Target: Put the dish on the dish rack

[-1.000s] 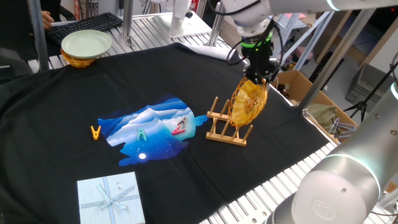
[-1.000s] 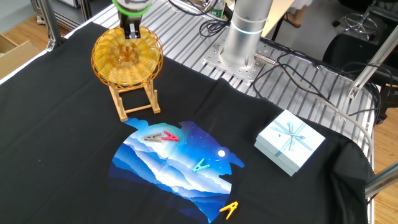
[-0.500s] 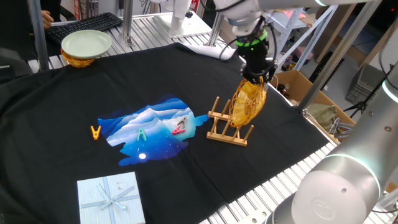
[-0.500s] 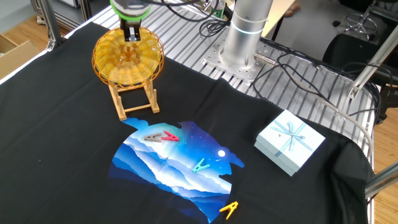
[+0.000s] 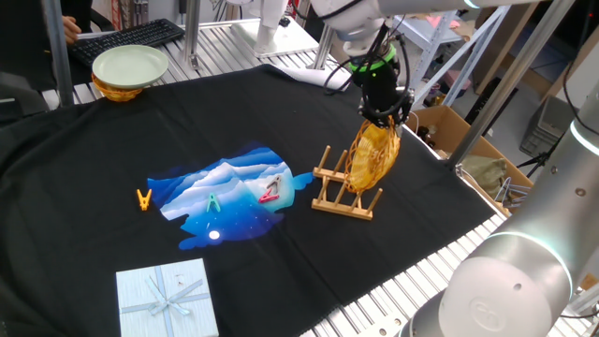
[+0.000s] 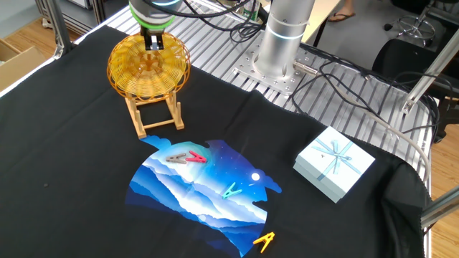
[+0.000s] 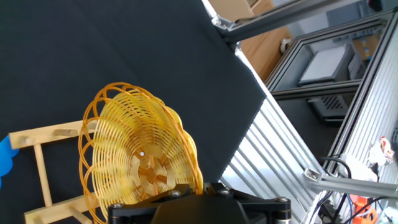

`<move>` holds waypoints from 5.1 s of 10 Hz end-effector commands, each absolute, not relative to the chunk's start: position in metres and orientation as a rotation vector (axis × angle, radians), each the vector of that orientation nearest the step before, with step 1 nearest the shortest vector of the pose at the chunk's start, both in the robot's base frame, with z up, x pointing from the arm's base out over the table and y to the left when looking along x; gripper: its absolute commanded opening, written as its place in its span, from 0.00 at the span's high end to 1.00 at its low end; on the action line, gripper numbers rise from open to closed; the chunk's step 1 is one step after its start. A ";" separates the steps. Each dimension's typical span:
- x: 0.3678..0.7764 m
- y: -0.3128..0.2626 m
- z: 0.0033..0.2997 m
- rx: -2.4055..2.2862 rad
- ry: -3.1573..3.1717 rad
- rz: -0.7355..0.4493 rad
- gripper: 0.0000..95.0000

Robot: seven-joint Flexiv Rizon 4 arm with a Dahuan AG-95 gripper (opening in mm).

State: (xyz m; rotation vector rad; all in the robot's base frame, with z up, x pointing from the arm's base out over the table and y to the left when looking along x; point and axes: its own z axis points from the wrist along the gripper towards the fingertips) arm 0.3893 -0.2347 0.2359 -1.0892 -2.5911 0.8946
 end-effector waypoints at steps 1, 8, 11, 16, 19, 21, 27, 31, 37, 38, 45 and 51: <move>0.391 -0.234 0.234 -1.081 -2.587 0.922 1.00; 0.392 -0.234 0.231 -1.064 -2.579 0.990 1.00; 0.393 -0.231 0.230 -1.081 -2.568 0.998 1.00; 0.394 -0.227 0.226 -1.087 -2.559 1.062 1.00; 0.394 -0.226 0.222 -1.069 -2.557 1.061 1.00; 0.395 -0.226 0.222 -1.063 -2.560 1.060 1.00; 0.396 -0.226 0.218 -1.100 -2.562 1.009 0.80; 0.397 -0.225 0.212 -1.159 -2.554 0.967 0.40; 0.398 -0.225 0.208 -1.293 -2.518 0.688 0.20; 0.399 -0.224 0.209 -1.302 -2.512 0.655 0.20; 0.413 -0.215 0.224 -1.378 -2.461 0.511 0.20; 0.423 -0.197 0.249 -1.361 -2.482 0.285 0.20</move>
